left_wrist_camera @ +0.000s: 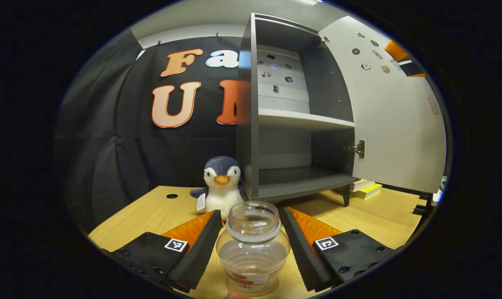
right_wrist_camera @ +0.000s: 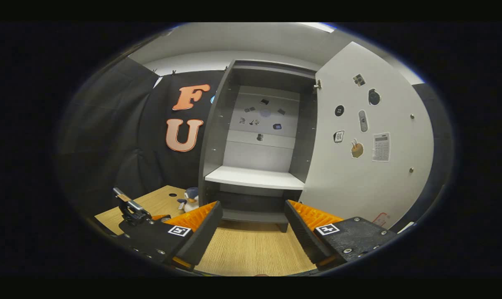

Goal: Open the cabinet door with the right hand, grasp the bottle in the cabinet with the left hand and place it on the coaster, then close the cabinet door with the right hand.

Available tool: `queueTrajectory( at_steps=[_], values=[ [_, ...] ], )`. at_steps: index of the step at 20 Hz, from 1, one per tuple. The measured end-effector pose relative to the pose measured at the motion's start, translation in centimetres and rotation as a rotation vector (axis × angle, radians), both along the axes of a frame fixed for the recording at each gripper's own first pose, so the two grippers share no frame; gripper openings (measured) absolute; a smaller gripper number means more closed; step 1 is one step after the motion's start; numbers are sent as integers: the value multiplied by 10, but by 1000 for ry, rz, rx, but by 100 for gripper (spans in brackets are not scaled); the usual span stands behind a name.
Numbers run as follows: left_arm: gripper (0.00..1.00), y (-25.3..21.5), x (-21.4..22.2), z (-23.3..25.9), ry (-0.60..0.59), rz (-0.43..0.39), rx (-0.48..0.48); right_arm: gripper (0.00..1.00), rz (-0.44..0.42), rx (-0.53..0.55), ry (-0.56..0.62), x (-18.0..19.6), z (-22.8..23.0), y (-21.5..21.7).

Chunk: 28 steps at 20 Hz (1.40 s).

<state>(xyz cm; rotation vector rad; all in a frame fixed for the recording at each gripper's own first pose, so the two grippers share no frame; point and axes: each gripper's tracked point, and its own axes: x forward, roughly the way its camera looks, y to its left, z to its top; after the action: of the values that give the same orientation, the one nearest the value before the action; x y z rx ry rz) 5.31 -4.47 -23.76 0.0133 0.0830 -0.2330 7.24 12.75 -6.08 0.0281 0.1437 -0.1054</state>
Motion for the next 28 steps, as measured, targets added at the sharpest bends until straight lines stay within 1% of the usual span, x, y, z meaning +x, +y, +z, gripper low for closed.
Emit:
queueTrajectory(
  at_steps=[5, 9, 12, 16, 20, 23, 26, 27, 28],
  values=[
    [95, -5, -4, 41, -24, -14, -6, 93, -48, 16, 14, -15, -1, -20],
    [95, -14, -9, 76, -5, -21, -23, 93, -105, 22, 16, -31, 3, -44],
    [95, -20, -13, 104, -16, -14, 17, 93, -144, 40, 6, -43, 8, -62],
    [95, -39, -23, 139, -57, -41, 33, 93, -191, 85, -11, -65, 15, -88],
    [95, -61, -32, 159, -53, -63, 10, 93, -240, 112, -26, -93, 23, -117],
    [95, -72, -36, 174, -53, -66, 4, 93, -267, 97, -30, -111, 26, -136],
    [95, -79, -39, 192, -59, -50, -2, 93, -305, 72, -41, -127, 31, -162],
    [95, -80, -40, 197, -56, -44, -4, 97, -318, 69, -44, -129, 32, -172],
    [95, -81, -41, 203, -56, -36, -8, 93, -335, 65, -45, -133, 33, -185]
  ],
)
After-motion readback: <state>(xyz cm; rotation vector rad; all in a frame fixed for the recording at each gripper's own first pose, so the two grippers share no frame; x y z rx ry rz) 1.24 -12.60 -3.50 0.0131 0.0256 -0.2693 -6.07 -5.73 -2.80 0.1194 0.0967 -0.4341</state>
